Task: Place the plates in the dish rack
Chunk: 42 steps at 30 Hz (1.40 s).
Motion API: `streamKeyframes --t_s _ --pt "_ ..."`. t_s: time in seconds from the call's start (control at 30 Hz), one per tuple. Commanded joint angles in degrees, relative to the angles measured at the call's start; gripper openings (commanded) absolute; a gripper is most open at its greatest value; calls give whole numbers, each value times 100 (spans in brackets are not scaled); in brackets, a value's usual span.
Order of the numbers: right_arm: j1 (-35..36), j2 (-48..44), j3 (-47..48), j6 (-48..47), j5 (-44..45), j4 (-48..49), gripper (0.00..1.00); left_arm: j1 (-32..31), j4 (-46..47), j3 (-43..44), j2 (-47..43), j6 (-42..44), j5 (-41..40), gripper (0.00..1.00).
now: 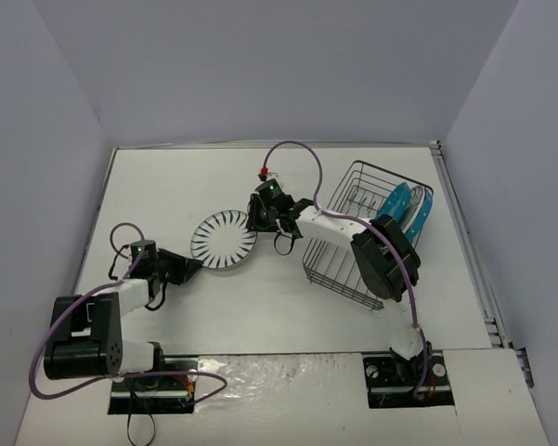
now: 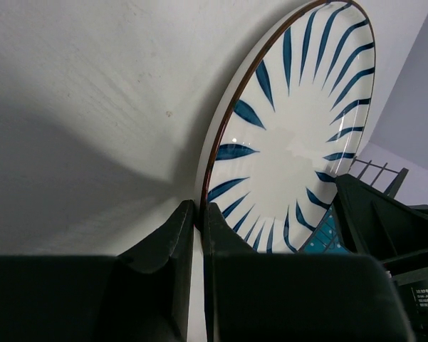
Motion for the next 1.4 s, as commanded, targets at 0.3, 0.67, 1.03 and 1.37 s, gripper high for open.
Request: streamKeyframes --t_s 0.3,0.67,1.03,1.37 --pt "89 -52 248 174 -291 273 30 -39 3079 -418 432 -1231 462 0" --pt "2 37 251 199 -236 157 32 -31 3803 -569 679 -1524 377 0" --pt "-238 140 207 271 -319 99 34 -39 4307 -627 1019 -1693 376 0" --pt "-330 328 215 293 -318 45 34 -39 4759 -624 1383 -1827 403 0"
